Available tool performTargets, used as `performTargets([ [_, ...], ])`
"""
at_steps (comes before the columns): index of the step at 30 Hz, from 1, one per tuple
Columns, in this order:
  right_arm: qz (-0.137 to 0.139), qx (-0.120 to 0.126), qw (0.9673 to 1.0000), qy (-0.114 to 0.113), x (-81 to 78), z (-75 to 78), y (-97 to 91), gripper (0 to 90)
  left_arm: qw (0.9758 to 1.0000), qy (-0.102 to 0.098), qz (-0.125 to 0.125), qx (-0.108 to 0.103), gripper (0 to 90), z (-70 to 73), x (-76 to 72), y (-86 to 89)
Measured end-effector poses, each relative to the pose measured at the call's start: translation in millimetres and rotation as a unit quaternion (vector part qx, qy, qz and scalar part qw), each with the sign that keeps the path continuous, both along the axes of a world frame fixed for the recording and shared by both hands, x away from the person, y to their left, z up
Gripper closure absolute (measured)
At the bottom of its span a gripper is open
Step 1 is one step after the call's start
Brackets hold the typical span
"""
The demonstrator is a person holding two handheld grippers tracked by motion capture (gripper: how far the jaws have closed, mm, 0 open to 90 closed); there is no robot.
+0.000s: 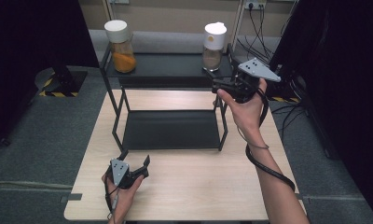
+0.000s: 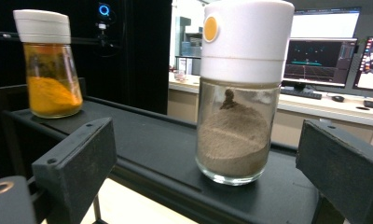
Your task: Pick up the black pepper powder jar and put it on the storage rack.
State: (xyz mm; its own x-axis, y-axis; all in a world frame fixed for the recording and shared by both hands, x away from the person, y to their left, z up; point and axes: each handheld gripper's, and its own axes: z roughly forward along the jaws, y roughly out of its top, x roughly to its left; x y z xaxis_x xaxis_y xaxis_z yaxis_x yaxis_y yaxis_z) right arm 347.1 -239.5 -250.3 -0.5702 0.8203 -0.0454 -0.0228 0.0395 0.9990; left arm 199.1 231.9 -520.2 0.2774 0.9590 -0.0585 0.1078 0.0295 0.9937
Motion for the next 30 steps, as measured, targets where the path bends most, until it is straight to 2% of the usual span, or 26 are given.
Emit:
performTargets([
  [30, 0.039, -0.009, 0.9991, 0.016, -26.1, -32.4, -18.1, 5.3, 1.0000, 0.000, 0.001, -0.001, 11.2, -0.1, 0.0, -0.2],
])
